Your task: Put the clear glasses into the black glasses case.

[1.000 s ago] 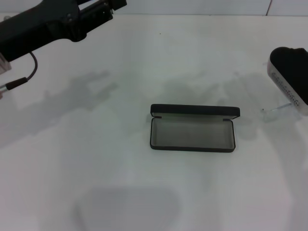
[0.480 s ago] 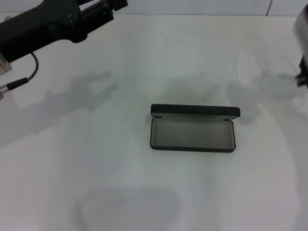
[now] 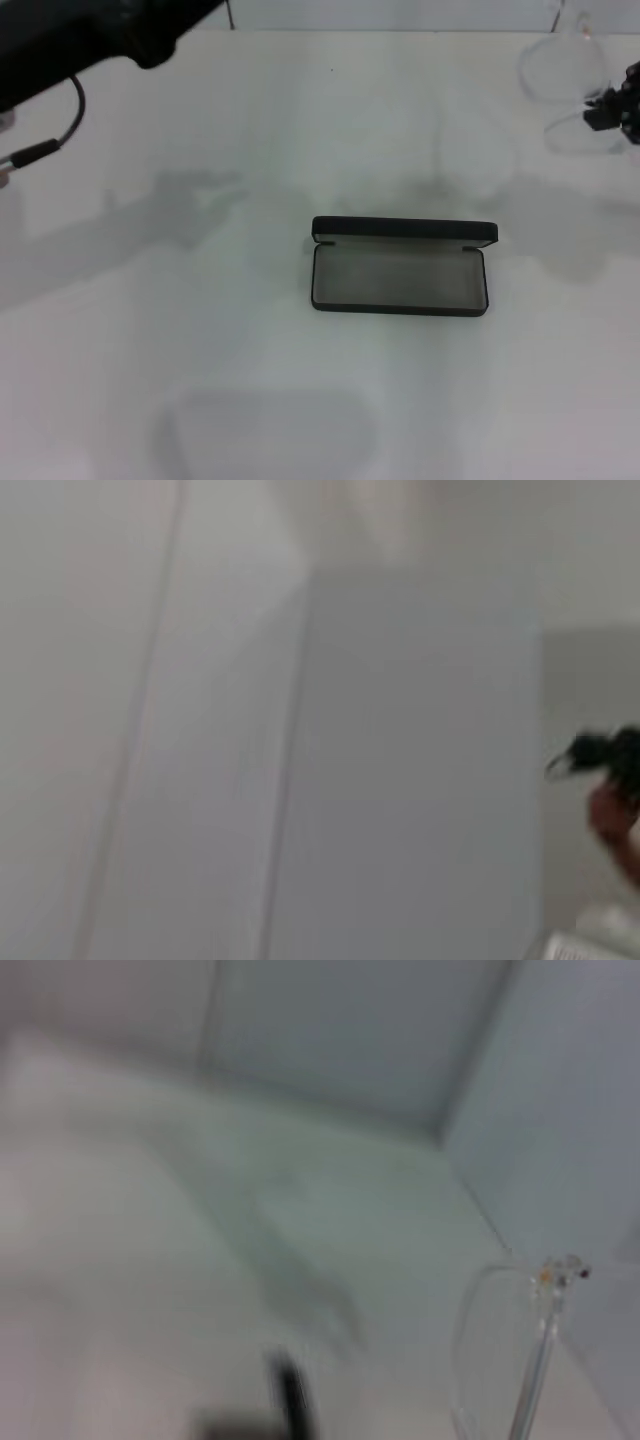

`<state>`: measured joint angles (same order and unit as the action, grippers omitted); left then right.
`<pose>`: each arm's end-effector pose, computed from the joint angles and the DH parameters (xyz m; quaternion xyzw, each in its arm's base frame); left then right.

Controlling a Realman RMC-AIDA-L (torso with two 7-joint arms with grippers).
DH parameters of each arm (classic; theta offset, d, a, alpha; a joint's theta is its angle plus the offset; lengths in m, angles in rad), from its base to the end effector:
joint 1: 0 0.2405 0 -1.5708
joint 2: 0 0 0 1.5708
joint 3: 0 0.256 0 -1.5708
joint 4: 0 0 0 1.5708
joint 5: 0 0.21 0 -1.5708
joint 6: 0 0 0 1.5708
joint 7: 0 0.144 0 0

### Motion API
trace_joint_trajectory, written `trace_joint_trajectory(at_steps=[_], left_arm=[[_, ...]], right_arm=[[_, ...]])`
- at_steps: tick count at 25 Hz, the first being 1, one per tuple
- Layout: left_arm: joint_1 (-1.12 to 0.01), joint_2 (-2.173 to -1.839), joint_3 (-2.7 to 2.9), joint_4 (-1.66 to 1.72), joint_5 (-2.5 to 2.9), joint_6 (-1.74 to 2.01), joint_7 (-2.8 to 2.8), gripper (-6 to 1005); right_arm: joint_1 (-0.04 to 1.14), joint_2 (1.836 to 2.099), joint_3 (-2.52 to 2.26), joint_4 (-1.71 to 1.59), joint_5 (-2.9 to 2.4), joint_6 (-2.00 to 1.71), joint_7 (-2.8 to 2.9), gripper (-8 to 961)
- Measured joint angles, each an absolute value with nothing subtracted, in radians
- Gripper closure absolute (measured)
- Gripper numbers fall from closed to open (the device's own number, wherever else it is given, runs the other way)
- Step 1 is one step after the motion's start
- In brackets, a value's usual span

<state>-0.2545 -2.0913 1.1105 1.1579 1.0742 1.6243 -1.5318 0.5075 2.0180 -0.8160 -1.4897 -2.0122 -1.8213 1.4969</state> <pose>-0.1593 0.2964 0.0878 -0.8340 -0.0674 -0.5285 0.1431 0.1669 0.3325 0.1195 -0.9748 -0.0948 0.0831 0.1842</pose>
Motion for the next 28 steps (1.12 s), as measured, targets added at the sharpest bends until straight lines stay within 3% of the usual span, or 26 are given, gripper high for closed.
trace_joint_trajectory(at_steps=[4,8,20,28], left_arm=[[-0.264,-2.092,1.118,1.153,1.03,1.66,-1.516,803],[-0.285,-2.09,1.142,1.148,1.023,1.666,-1.512,856],[-0.451,-2.091,1.216,1.006,1.188,1.626,-1.457,887],[-0.486,-2.084,1.208,0.932,1.2,1.614,-1.422,890]], right_arm=[[0.379,2.021,-0.943,-1.451,-1.752,-1.82,1.477,898],[0.332,2.023,-1.078,-1.402,-1.631,-1.801,1.442,898],[0.471,2.019,-1.247,-1.184,-1.508,-1.745,1.342,898],[0.492,2.016,-1.239,-1.18,-1.507,-1.748,1.34,897]])
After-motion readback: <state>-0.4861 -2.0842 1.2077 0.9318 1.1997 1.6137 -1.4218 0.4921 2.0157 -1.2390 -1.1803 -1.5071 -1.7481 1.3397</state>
